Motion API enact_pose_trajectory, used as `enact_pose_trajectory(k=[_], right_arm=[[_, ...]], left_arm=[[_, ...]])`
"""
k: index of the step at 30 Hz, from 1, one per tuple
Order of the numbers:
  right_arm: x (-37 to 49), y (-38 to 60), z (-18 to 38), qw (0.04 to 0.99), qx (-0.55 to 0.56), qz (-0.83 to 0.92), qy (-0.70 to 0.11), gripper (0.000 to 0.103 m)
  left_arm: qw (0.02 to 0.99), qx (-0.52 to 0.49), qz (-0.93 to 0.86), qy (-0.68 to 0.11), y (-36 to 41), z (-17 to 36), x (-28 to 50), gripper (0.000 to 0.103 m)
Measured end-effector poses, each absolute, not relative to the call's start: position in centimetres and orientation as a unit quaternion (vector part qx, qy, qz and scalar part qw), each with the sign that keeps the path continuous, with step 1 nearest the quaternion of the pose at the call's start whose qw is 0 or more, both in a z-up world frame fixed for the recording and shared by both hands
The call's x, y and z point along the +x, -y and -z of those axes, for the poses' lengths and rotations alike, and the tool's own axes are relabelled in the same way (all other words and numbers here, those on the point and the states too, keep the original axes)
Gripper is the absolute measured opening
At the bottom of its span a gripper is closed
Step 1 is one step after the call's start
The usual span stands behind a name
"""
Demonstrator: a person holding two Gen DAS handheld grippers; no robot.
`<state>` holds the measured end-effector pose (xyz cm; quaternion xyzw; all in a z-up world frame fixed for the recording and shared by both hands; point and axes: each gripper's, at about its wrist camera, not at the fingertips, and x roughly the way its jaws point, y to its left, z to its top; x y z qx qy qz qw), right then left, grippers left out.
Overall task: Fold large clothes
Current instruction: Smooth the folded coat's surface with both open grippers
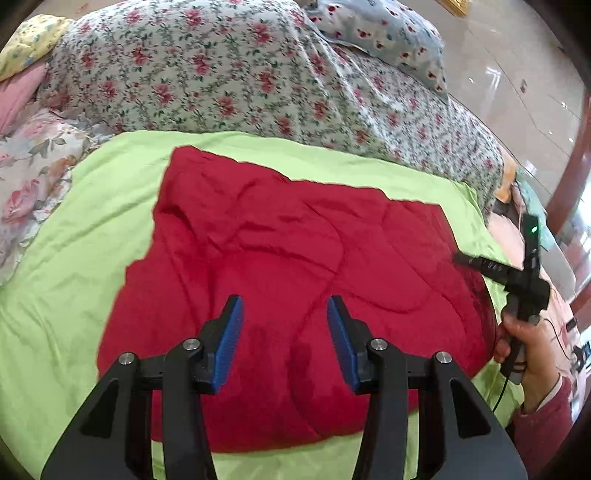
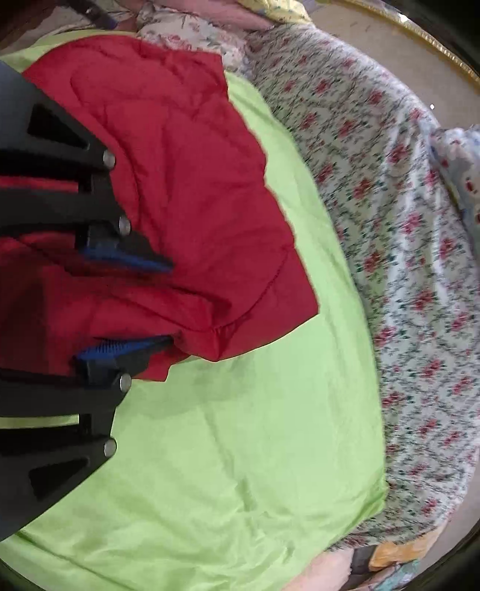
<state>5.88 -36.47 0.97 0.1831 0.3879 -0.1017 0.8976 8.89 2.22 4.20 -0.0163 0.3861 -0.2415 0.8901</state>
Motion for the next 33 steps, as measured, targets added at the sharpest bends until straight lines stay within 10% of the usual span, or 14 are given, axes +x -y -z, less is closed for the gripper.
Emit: enact_pose_trajectory(k=[33], right_arm=[[3.3, 23.3, 0.2, 0.901, 0.009, 0.034, -0.432, 0.066]], left_arm=[[0.873, 0.053, 0.186, -0.448, 0.6, 1.1, 7.8, 0.053]])
